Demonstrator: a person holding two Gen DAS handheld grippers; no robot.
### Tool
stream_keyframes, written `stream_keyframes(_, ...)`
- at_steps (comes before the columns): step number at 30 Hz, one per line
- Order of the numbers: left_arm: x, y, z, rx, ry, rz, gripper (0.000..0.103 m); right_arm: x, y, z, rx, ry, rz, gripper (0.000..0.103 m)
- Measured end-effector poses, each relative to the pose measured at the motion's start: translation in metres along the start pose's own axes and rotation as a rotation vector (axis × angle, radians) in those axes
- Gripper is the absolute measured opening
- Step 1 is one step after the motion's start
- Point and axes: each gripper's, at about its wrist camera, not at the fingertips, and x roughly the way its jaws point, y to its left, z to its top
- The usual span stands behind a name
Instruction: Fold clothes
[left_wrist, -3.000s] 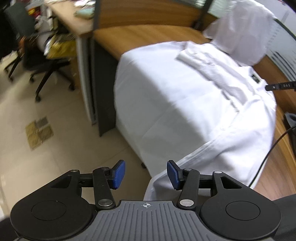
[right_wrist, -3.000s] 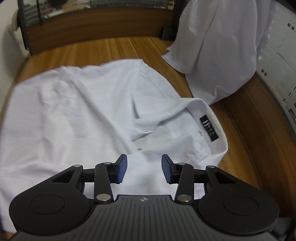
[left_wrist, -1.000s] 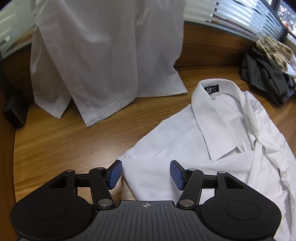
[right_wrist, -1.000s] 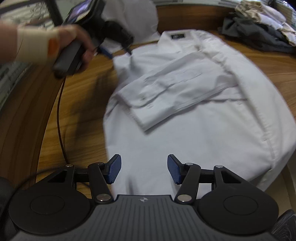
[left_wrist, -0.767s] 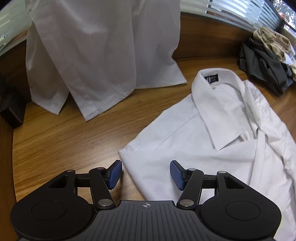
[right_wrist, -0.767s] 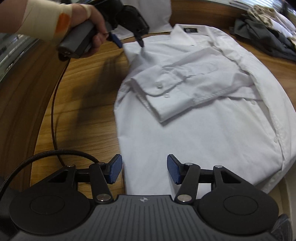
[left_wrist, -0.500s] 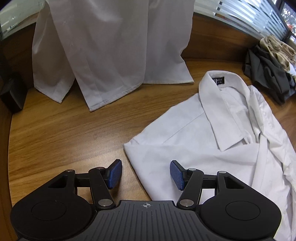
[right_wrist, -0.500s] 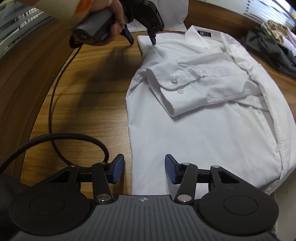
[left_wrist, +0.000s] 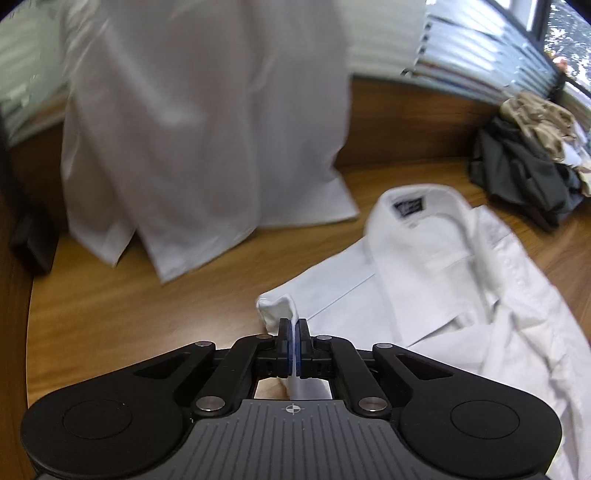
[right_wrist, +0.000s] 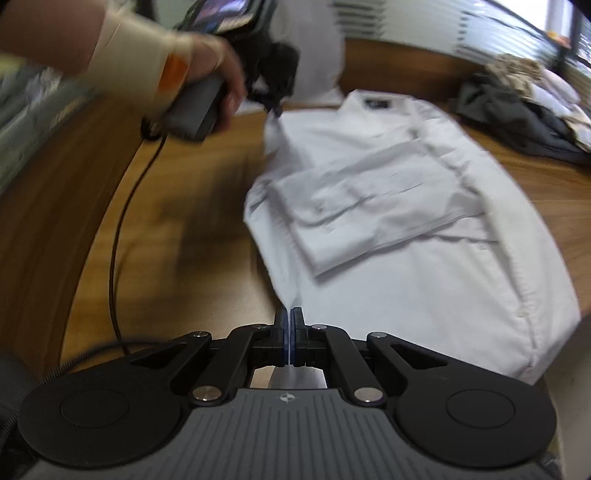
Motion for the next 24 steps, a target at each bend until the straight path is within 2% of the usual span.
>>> stream_keyframes(5, -0.021, -0.042, 0.025, 0.101, -0.092, -0.026, 0.003, -0.025, -0.035, 0.014, 0.11, -0.058, -0.032, 0.001)
stream_keyframes(9, -0.027, -0.076, 0.044, 0.161, -0.127, -0.064, 0.004, -0.038, -0.068, 0.022, 0.165, -0.076, -0.087, 0.001)
stream_keyframes(16, -0.003, -0.133, 0.06, 0.23, -0.104, -0.057, 0.004, -0.031, -0.141, 0.023, 0.291, -0.053, -0.149, 0.001)
stream_keyframes(24, 0.042, -0.176, 0.045, 0.316, -0.049, 0.006, 0.004, 0.015, -0.193, 0.016, 0.359, 0.044, -0.154, 0.001)
